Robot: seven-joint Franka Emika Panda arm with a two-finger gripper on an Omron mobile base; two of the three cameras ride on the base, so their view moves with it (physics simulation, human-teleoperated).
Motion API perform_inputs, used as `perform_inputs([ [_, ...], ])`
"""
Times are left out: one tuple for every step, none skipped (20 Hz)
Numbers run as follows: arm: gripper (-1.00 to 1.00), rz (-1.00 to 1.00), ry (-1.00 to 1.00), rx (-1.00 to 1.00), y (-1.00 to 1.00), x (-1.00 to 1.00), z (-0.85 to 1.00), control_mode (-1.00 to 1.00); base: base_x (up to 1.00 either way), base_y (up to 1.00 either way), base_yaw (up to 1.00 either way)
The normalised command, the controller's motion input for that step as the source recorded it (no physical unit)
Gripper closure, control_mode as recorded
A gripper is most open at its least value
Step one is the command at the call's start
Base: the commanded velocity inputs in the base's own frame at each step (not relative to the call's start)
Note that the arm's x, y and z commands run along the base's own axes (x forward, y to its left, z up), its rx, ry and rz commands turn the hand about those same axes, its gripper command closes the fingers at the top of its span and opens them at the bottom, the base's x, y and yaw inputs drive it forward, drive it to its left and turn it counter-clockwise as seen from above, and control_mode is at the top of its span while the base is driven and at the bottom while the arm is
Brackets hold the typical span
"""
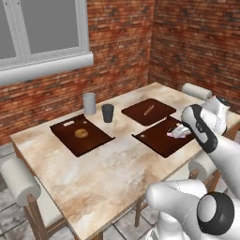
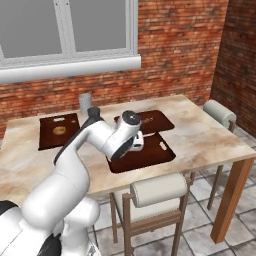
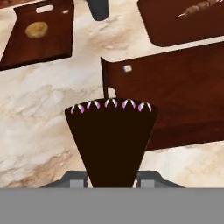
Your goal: Take the cakes from the fridge and place them on the empty tray on the dining counter.
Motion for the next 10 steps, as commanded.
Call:
perform_inputs([
  [1.0,-0.02,0.13,-0.03,0.0,0.23,-0.16,-1.0,0.0,0.0,0.0],
  [1.0,-0.01,0.09,-0.03,0.0,0.19,-0.12,-1.0,0.0,0.0,0.0],
  [1.0,0.0,0.07,-0.01,0.0,0.18,-0.13,-1.0,0.0,0.0,0.0],
  [1.0,0.0,0.03,0.0,0.0,0.15,-0.12,-1.0,0.0,0.0,0.0],
  [1.0,0.0,0.0,0.0,0.0,0.0,-0.07,-1.0,0.0,0.0,0.0],
  [1.0,0.0,-0.01,0.0,0.0,0.0,-0.11,-1.0,0.0,0.0,0.0],
  [1.0,0.0,-0.06,0.0,0.0,0.0,-0.13,-1.0,0.0,0.0,0.0],
  [1.0,0.0,-0.07,0.0,0.0,0.0,-0.18,-1.0,0.0,0.0,0.0],
  [1.0,0.0,-0.07,0.0,0.0,0.0,-0.17,-1.0,0.0,0.0,0.0],
  [1.0,0.0,-0.09,0.0,0.0,0.0,-0.19,-1.0,0.0,0.0,0.0],
])
